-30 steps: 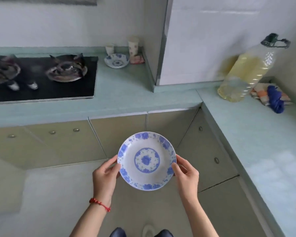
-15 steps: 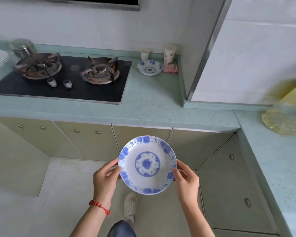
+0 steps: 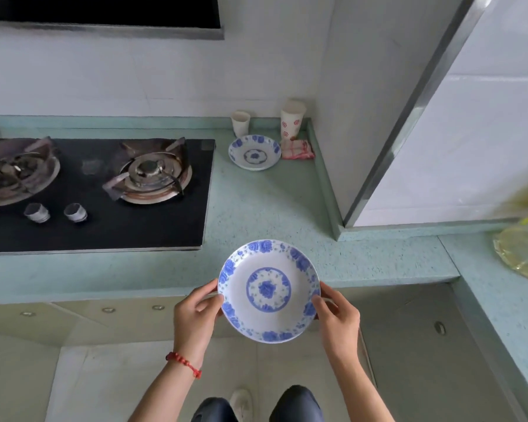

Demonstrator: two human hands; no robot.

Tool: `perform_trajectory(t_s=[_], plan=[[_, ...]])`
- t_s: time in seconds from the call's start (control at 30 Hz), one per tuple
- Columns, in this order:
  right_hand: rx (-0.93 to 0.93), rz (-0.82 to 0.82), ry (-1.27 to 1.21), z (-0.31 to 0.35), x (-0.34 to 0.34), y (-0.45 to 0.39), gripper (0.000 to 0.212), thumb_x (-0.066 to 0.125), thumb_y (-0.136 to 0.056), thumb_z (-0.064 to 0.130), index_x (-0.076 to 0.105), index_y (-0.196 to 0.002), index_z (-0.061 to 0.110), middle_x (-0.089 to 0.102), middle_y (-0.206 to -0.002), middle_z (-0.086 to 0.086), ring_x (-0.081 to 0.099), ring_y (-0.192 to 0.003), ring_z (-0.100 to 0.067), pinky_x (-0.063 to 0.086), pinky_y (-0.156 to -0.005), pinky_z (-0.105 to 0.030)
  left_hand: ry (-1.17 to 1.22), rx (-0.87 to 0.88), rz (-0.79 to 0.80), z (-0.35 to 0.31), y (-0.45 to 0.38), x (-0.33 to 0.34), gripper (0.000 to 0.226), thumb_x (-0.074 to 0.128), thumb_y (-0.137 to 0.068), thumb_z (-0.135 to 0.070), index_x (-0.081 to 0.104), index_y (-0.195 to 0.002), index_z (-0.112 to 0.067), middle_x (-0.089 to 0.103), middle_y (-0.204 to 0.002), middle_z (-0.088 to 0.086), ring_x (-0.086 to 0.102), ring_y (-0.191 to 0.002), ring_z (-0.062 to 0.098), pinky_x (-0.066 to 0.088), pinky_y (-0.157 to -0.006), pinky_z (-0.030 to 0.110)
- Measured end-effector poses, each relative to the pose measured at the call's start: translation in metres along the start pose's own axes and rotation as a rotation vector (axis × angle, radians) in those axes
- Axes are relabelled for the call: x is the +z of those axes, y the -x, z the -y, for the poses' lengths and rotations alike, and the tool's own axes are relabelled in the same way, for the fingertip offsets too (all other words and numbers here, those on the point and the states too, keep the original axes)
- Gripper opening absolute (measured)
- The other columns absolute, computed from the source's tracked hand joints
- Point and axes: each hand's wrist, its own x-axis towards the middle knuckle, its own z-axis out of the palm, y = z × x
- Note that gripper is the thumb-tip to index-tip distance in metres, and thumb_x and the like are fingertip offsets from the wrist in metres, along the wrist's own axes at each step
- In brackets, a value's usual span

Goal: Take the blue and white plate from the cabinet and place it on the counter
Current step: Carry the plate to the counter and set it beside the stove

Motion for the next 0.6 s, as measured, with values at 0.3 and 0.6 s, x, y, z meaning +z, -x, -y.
perform_trajectory(t_s=[0.3,0.6], plan=[[0.03,0.048,0.108,0.003,0.035,-0.094,0.028,0.059,-0.082,0.005,0.068,-0.104,0.019,0.073,-0.08,0.001,0.066,-0.062,-0.011,0.058,-0.064,-0.036,-0.008,-0.088,-0.042,0.005,-0.088,0.041,0.032,0.062,-0.08,0.005,0.068,-0.097,-0.02,0.074,-0.071,-0.009,0.071,-0.069,0.011,0.058,-0.06,0.021],[0.078,0.107,0.167,0.003,0.058,-0.186,0.027,0.059,-0.085,0.01,0.066,-0.108,0.022,0.073,-0.084,0.0,0.066,-0.063,-0.01,0.059,-0.059,-0.033,0.004,-0.191,-0.12,0.013,-0.157,0.087,0.028,0.063,-0.08,0.003,0.067,-0.104,-0.011,0.073,-0.088,0.007,0.07,-0.082,0.02,0.059,-0.074,0.036]])
